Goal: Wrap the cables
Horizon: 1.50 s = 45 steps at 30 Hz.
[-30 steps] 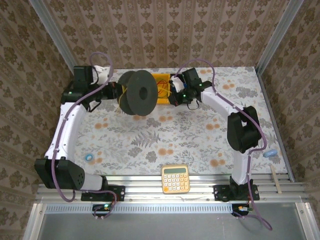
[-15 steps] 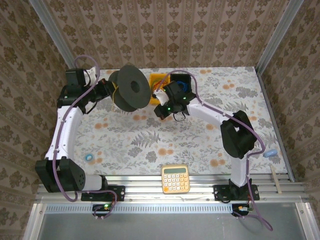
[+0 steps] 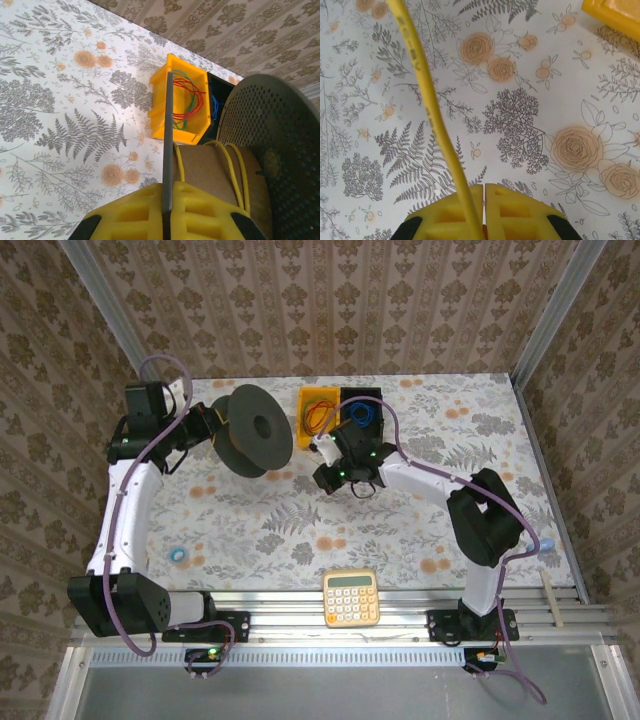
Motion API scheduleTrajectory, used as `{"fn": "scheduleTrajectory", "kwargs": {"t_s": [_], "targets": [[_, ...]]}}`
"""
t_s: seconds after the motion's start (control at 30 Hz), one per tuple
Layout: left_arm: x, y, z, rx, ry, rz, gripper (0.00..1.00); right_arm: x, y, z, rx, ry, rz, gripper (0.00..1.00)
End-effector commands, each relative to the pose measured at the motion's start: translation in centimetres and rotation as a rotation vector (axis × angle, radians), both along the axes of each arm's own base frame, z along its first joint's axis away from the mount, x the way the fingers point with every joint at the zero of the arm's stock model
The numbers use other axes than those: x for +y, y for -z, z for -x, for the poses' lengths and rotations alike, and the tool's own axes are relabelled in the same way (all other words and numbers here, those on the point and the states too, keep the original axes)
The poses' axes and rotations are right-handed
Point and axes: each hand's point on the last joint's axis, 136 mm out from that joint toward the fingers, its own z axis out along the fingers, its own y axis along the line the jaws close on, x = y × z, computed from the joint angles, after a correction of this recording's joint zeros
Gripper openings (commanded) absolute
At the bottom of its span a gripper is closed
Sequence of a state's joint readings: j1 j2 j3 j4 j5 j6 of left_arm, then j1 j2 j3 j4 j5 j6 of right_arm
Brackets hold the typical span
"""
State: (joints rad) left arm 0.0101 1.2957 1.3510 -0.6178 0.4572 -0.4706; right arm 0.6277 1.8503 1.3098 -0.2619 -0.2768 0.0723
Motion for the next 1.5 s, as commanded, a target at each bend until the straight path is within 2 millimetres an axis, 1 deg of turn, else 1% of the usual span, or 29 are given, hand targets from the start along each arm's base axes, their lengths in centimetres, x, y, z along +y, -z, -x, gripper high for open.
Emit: {"fn": "scheduleTrajectory", "kwargs": {"t_s": [0.0,0.3,0.37,0.43,0.5,0.57,0.63,0.7,0.8,0.93,1.1,1.23,1.33,1.47], "targets": [[6.2,-8.5,-2.5,-0.324,-0.256,-0.105,0.0,-4.1,4.0,3.2,0.164,0.068,0.131,0.0],[8.4,-7.8,-2.4,-0.305,-0.349,-0.201,0.0,-4.9,5.0,4.1,0.198,0.08,0.132,0.0],[8.7,-7.7,-2.4,-0.303,-0.368,-0.215,0.0,-4.5,4.9,4.5,0.205,0.067,0.124,0.0],[8.7,-7.7,-2.5,-0.303,-0.372,-0.221,0.0,-3.5,4.4,4.9,0.201,0.039,0.114,0.0],[8.3,-7.5,-2.7,-0.304,-0.364,-0.219,0.0,-2.0,3.8,5.5,0.196,-0.012,0.114,0.0],[7.5,-7.2,-3.1,-0.302,-0.347,-0.219,0.0,0.0,3.1,6.2,0.189,-0.066,0.108,0.0],[6.4,-7.0,-3.5,-0.308,-0.326,-0.216,0.0,2.2,2.5,6.9,0.183,-0.118,0.103,0.0],[5.3,-6.6,-3.9,-0.302,-0.305,-0.22,0.0,4.0,2.1,7.3,0.172,-0.153,0.101,0.0],[3.9,-6.2,-4.4,-0.299,-0.275,-0.231,0.0,6.0,1.3,7.6,0.154,-0.187,0.095,0.0],[2.4,-5.7,-4.9,-0.286,-0.236,-0.255,0.0,7.9,-0.9,7.8,0.1,-0.226,0.084,0.0],[0.7,-4.8,-5.3,-0.272,-0.201,-0.294,0.0,9.3,-3.9,8.2,0.063,-0.262,0.059,0.0],[-0.5,-4.1,-5.5,-0.267,-0.179,-0.316,0.0,11.0,-6.3,8.3,0.067,-0.273,-0.033,0.0],[-1.5,-3.5,-5.6,-0.261,-0.16,-0.347,0.0,12.7,-8.2,8.3,0.084,-0.274,-0.142,0.0],[-2.7,-2.6,-5.6,-0.255,-0.133,-0.401,0.0,14.4,-10.1,8.4,0.131,-0.272,-0.278,0.0]]}}
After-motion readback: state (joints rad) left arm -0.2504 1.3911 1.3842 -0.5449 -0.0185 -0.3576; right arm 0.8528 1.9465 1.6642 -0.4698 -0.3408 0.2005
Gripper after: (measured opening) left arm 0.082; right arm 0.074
